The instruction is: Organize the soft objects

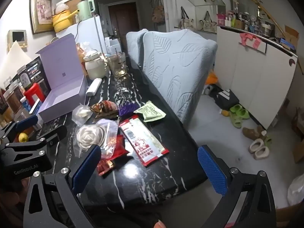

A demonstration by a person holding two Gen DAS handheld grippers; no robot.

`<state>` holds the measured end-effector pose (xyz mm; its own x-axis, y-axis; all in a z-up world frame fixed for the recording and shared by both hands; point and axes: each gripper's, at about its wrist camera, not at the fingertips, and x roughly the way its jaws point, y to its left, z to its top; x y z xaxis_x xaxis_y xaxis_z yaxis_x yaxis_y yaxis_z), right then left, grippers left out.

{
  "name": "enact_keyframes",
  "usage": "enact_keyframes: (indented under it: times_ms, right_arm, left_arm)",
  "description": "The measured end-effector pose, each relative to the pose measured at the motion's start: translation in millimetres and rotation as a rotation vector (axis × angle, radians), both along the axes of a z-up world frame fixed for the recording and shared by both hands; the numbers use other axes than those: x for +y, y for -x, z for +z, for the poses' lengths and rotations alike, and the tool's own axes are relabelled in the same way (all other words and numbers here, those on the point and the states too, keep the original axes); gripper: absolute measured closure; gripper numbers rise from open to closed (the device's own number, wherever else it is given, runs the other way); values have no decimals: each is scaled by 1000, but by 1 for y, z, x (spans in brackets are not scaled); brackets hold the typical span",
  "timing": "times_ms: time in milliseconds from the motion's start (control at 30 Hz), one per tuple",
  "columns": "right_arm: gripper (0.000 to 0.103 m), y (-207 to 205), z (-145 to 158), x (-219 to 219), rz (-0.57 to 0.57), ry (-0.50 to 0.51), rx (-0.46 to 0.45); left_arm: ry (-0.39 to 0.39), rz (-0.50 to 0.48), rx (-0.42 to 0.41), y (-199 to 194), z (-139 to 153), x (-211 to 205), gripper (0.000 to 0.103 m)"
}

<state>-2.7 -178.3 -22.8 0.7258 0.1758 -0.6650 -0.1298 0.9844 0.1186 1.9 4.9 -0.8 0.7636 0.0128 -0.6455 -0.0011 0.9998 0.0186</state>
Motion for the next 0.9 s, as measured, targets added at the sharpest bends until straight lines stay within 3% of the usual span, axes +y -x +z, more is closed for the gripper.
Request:
enact_keyframes:
  times_ms: [167, 567, 900]
  right_arm:
    - [0, 3, 4, -4, 3, -14, 6]
    - [0, -7, -2, 1, 17, -14, 8]
    - [0, -6, 0, 3, 19, -9, 6]
  left_arm:
    - [-22, -12, -11, 3, 1, -1, 0]
    - [29, 25, -7, -2, 2, 18, 0]
    - [12, 39, -5, 0, 2, 20, 0]
